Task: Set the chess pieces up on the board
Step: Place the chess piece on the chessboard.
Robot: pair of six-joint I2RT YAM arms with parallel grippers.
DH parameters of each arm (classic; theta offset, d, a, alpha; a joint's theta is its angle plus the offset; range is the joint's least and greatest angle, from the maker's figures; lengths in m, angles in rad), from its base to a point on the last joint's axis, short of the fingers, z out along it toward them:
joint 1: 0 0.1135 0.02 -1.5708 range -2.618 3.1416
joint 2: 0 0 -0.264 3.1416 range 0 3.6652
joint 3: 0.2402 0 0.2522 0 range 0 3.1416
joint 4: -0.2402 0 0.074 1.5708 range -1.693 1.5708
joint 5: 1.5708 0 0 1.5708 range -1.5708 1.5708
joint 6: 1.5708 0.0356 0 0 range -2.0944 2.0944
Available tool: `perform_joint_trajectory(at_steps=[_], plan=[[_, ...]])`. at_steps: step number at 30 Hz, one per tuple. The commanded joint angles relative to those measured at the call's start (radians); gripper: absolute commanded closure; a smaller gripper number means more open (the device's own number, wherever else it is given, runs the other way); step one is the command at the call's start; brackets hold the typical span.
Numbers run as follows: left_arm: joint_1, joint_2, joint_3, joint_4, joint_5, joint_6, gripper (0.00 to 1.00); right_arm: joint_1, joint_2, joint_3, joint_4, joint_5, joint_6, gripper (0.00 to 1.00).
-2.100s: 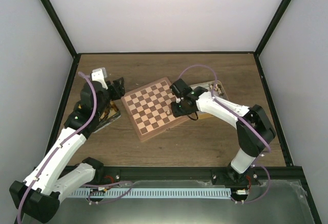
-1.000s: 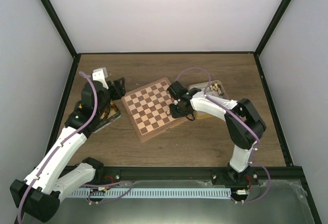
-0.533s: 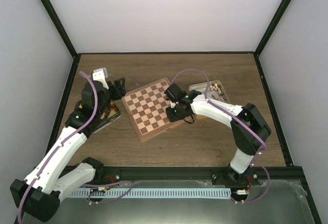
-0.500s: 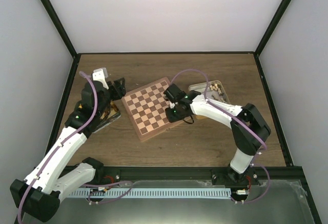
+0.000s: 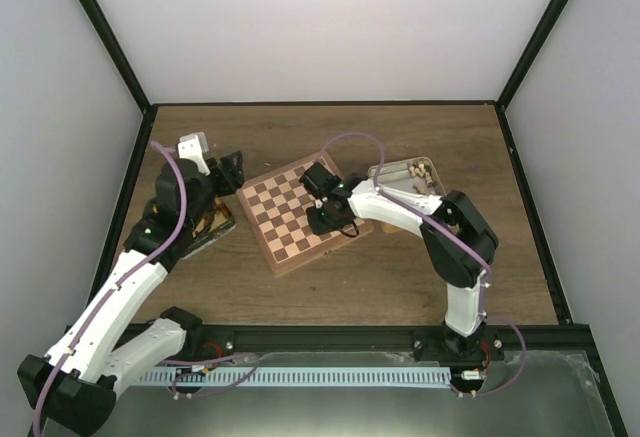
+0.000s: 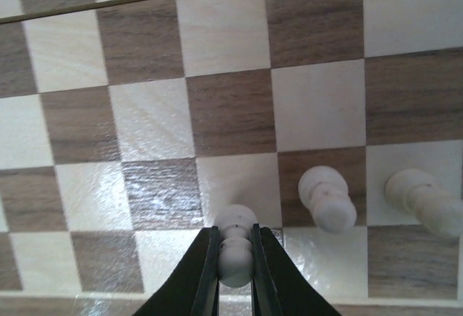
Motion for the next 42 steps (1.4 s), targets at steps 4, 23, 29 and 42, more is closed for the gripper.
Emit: perform_joint_trajectory(at_steps=[4,23,29,42], plan=[[0.005,-0.013,-0.005,0.004,0.027,0.017,0.30,0.007,0.046,0.058,-0.008,0.044,-0.014,0.92],[0.005,-0.005,0.003,0.012,0.032,0.024,0.30,0.006,0.061,0.068,0.017,0.021,-0.027,0.80],[0.005,-0.001,0.008,0.015,0.033,0.025,0.30,0.006,-0.005,0.071,0.032,0.009,-0.030,0.72],[0.005,-0.071,0.031,0.016,-0.037,0.171,0.29,-0.121,-0.275,-0.031,0.059,0.222,0.011,0.62]])
